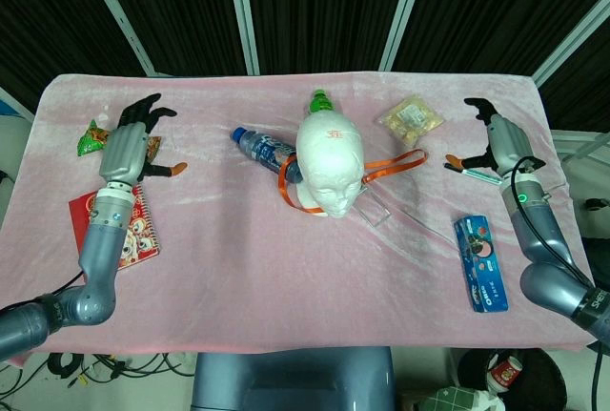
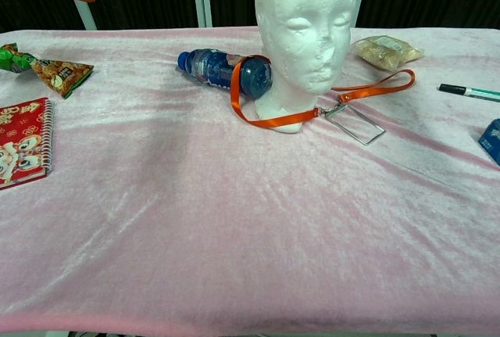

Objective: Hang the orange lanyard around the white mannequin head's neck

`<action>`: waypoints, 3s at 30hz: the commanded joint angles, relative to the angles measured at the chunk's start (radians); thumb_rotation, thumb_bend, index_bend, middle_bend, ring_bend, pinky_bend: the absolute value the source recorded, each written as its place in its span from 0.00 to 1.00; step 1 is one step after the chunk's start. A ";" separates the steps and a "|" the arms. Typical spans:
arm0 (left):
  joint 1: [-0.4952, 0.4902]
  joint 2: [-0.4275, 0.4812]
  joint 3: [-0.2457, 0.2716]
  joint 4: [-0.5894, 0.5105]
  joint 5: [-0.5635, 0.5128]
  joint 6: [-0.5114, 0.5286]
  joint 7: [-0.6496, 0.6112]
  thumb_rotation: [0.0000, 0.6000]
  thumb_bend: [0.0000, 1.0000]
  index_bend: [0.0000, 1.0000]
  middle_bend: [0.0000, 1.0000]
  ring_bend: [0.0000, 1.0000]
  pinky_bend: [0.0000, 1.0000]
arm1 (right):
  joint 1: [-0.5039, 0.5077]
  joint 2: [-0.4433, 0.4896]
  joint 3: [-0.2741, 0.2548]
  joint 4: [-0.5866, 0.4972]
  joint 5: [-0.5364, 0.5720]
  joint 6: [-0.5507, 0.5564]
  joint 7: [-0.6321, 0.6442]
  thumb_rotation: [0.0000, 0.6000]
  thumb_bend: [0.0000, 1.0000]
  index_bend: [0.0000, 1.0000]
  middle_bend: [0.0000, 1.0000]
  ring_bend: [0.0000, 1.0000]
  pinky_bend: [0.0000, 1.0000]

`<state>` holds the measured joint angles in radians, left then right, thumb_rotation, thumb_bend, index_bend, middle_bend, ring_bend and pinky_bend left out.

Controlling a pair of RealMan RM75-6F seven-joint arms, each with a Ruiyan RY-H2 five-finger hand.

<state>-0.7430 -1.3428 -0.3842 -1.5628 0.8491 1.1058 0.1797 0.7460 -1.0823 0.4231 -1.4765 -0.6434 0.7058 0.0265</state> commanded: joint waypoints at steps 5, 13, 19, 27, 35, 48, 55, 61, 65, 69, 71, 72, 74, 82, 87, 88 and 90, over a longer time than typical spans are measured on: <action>0.212 0.126 0.146 -0.146 0.177 0.220 -0.013 1.00 0.08 0.25 0.06 0.00 0.00 | -0.047 0.014 -0.098 -0.113 -0.005 0.174 -0.138 1.00 0.19 0.15 0.23 0.26 0.22; 0.397 0.194 0.281 -0.167 0.293 0.328 -0.121 1.00 0.08 0.25 0.06 0.00 0.00 | -0.171 -0.033 -0.203 -0.224 -0.136 0.373 -0.162 1.00 0.41 0.30 0.55 0.57 0.62; 0.503 0.206 0.340 -0.124 0.372 0.400 -0.213 1.00 0.08 0.25 0.06 0.00 0.00 | -0.232 -0.121 -0.305 -0.226 -0.261 0.463 -0.232 1.00 0.47 0.32 0.68 0.70 0.74; 0.573 0.193 0.364 -0.084 0.413 0.433 -0.235 1.00 0.08 0.25 0.05 0.00 0.00 | -0.261 -0.228 -0.354 -0.217 -0.336 0.499 -0.302 1.00 0.51 0.32 0.77 0.80 0.87; 0.591 0.189 0.355 -0.090 0.445 0.432 -0.224 1.00 0.08 0.24 0.05 0.00 0.00 | -0.234 -0.327 -0.323 -0.195 -0.318 0.463 -0.347 1.00 0.54 0.29 0.80 0.82 0.88; 0.607 0.186 0.327 -0.094 0.443 0.405 -0.209 1.00 0.09 0.23 0.05 0.00 0.00 | -0.137 -0.454 -0.246 -0.110 -0.189 0.379 -0.469 1.00 0.55 0.27 0.80 0.82 0.88; 0.613 0.182 0.319 -0.096 0.447 0.403 -0.207 1.00 0.09 0.23 0.05 0.00 0.00 | -0.117 -0.483 -0.238 -0.096 -0.163 0.369 -0.497 1.00 0.56 0.27 0.80 0.82 0.88; 0.616 0.174 0.306 -0.095 0.431 0.394 -0.195 1.00 0.09 0.23 0.05 0.00 0.00 | -0.096 -0.517 -0.236 -0.062 -0.133 0.343 -0.516 1.00 0.56 0.27 0.80 0.82 0.88; 0.618 0.172 0.301 -0.097 0.431 0.393 -0.190 1.00 0.09 0.23 0.05 0.00 0.00 | -0.085 -0.536 -0.233 -0.032 -0.110 0.328 -0.526 1.00 0.57 0.27 0.80 0.83 0.88; 0.620 0.171 0.298 -0.097 0.433 0.392 -0.188 1.00 0.09 0.23 0.05 0.00 0.00 | -0.079 -0.547 -0.233 -0.010 -0.090 0.316 -0.532 1.00 0.56 0.27 0.80 0.83 0.88; 0.621 0.170 0.295 -0.097 0.433 0.391 -0.189 1.00 0.09 0.23 0.05 0.00 0.00 | -0.078 -0.552 -0.236 -0.002 -0.085 0.312 -0.532 1.00 0.57 0.27 0.80 0.83 0.88; 0.622 0.170 0.295 -0.096 0.433 0.389 -0.188 1.00 0.09 0.23 0.05 0.00 0.00 | -0.078 -0.554 -0.237 0.002 -0.081 0.309 -0.533 1.00 0.56 0.27 0.80 0.83 0.88; 0.622 0.170 0.294 -0.097 0.432 0.386 -0.187 1.00 0.09 0.23 0.05 0.00 0.00 | -0.077 -0.559 -0.237 0.011 -0.075 0.305 -0.532 1.00 0.57 0.27 0.80 0.83 0.88; 0.626 0.167 0.287 -0.097 0.434 0.382 -0.184 1.00 0.09 0.23 0.05 0.00 0.00 | -0.073 -0.576 -0.243 0.040 -0.065 0.282 -0.524 1.00 0.57 0.27 0.80 0.83 0.88; 0.628 0.167 0.281 -0.098 0.430 0.378 -0.186 1.00 0.09 0.23 0.05 0.00 0.00 | -0.075 -0.582 -0.248 0.049 -0.069 0.276 -0.518 1.00 0.57 0.27 0.80 0.83 0.88; 0.628 0.167 0.280 -0.099 0.431 0.379 -0.186 1.00 0.09 0.23 0.05 0.00 0.00 | -0.075 -0.583 -0.249 0.048 -0.071 0.276 -0.517 1.00 0.57 0.27 0.80 0.83 0.88; 0.629 0.166 0.278 -0.098 0.431 0.381 -0.187 1.00 0.09 0.23 0.05 0.00 0.00 | -0.076 -0.583 -0.250 0.045 -0.076 0.278 -0.514 1.00 0.57 0.27 0.80 0.83 0.88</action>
<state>-0.1141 -1.1767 -0.1060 -1.6612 1.2800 1.4858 -0.0068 0.6707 -1.6653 0.1739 -1.4306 -0.7184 0.9835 -0.4888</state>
